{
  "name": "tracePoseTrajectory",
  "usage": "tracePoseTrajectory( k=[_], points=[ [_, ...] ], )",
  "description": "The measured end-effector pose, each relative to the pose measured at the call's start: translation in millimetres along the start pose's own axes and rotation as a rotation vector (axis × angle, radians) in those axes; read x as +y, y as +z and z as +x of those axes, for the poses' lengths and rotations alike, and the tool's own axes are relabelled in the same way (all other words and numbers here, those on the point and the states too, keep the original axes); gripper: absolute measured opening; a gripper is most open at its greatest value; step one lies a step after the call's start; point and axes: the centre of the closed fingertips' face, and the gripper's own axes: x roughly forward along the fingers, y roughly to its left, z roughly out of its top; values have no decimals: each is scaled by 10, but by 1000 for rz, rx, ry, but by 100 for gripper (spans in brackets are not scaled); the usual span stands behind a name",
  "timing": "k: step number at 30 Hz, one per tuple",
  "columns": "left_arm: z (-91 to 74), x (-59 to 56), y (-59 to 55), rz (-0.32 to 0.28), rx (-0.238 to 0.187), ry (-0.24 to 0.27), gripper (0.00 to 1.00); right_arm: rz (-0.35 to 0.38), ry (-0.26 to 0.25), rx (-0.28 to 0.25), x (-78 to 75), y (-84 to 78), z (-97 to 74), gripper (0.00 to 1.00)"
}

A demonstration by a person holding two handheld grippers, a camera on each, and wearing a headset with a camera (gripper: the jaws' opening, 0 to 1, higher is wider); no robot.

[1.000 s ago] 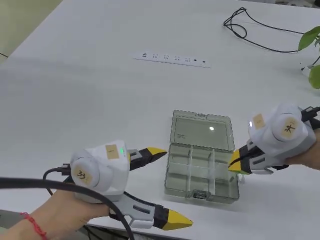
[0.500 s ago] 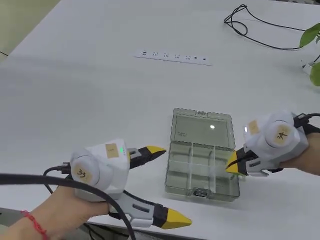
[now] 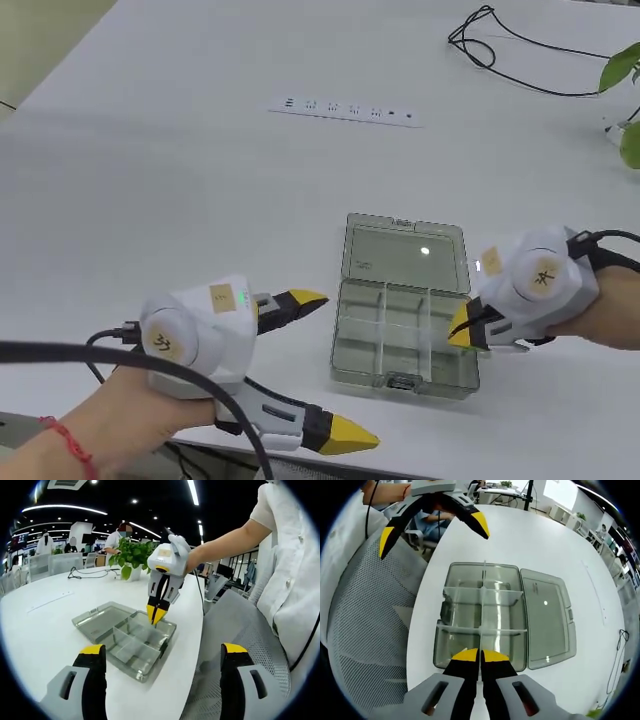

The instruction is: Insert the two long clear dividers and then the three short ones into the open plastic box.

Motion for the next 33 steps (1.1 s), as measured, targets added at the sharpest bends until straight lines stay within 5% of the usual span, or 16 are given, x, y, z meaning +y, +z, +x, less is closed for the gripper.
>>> tracePoseTrajectory(
  k=[14,33],
  points=[
    [-19,16,-31,-6,8,6,97,25,-9,-16,-9,16,-41,7],
    [-66,89,-19,6,14,15,99,225,-152,-228,-115,106,-673,22]
  ],
)
